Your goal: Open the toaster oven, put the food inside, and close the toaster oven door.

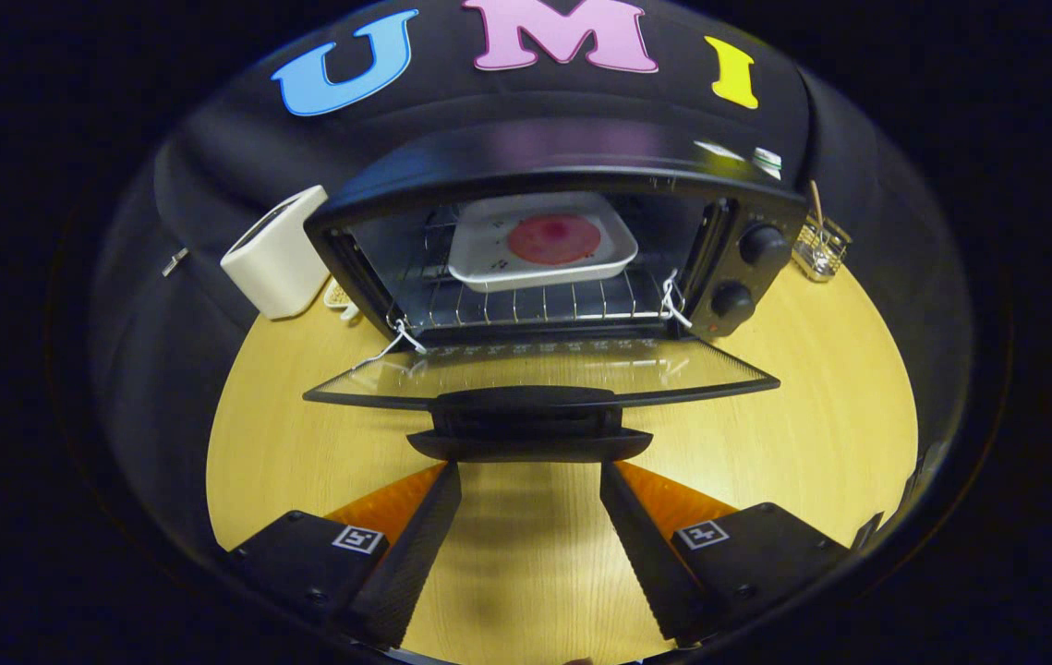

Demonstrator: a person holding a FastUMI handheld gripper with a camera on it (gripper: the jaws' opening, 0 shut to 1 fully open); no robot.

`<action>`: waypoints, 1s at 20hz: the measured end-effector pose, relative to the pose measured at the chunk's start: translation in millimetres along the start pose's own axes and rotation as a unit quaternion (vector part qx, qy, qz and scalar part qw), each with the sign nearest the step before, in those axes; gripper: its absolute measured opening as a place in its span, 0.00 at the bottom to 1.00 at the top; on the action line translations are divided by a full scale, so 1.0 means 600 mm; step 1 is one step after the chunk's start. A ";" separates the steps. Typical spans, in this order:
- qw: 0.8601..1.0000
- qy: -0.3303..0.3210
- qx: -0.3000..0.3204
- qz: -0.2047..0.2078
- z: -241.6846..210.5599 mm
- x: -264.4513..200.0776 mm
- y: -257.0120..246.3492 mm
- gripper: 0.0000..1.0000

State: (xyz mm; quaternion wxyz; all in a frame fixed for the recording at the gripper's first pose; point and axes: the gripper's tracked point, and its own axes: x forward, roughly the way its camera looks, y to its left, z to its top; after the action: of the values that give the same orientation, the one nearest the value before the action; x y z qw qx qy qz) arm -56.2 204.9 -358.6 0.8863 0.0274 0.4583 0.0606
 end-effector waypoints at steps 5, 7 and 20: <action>0.998 -0.053 0.016 0.009 0.080 -0.039 0.008 0.99; 0.996 -0.078 0.029 0.015 0.114 -0.061 0.012 0.99; 0.933 -0.360 -0.012 0.010 0.330 -0.328 -0.079 0.99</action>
State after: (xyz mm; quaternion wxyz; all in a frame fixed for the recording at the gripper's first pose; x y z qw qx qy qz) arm -3.6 133.1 -89.5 0.9914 0.0415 0.1077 0.0612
